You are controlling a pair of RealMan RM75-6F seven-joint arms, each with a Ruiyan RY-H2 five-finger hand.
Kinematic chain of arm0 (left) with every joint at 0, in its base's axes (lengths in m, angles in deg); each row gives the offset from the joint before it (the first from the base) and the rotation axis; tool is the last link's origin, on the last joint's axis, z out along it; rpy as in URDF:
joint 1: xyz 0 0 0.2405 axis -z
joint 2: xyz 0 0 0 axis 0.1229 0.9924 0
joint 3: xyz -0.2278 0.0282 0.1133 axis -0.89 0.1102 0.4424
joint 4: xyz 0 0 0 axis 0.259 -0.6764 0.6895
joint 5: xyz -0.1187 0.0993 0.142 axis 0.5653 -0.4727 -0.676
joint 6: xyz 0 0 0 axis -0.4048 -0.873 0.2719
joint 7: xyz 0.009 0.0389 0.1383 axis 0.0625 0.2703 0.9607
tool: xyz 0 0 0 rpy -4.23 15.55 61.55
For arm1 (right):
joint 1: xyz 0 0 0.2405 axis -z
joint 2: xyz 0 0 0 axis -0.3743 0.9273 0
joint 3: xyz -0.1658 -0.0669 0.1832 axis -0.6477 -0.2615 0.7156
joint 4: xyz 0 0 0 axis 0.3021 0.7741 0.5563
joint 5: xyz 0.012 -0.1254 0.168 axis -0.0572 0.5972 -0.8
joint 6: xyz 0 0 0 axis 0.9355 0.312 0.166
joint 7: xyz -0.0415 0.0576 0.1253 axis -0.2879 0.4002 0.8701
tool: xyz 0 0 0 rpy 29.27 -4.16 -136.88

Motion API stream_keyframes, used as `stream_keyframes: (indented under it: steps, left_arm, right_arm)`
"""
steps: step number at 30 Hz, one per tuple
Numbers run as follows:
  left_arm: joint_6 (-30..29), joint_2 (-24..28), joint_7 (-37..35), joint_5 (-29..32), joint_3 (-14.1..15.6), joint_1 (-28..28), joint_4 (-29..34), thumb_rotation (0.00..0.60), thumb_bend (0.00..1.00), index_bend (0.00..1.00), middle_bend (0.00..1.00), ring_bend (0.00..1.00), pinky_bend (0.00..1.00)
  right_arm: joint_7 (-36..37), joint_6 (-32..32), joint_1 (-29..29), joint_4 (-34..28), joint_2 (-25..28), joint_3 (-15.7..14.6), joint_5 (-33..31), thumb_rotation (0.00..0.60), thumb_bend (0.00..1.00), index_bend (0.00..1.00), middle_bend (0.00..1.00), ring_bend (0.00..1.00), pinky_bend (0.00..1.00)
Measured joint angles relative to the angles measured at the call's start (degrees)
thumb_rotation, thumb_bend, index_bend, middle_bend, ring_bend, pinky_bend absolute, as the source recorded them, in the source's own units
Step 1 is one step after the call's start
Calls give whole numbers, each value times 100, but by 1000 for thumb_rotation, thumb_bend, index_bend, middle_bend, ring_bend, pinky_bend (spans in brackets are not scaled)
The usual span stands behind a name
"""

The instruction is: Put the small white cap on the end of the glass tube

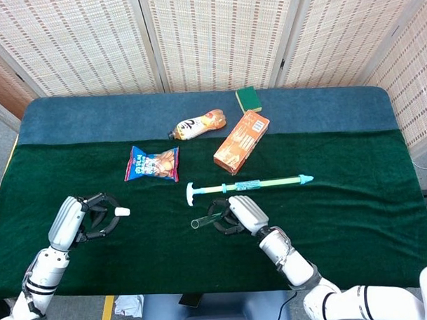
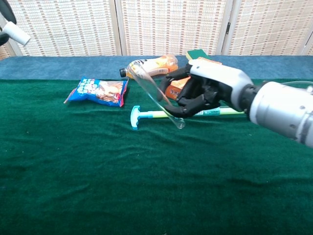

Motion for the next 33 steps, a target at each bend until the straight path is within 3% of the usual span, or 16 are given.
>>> stream_keyframes:
  steps: [17,33]
  left_arm:
    - [-147,-596,1126,-673,-5,358,-231,600,505,617,965,830,792]
    - [-211,-939,1747,-961,75,606,-611,600,505,619,965,829,792]
  right_arm:
    - [-398,25,-592,443,-1126,433,-911,600,646,966,1000,1000,1000]
    - [-405,34,-725,650,-1356,510,-1059,600,646,969,1000,1000,1000]
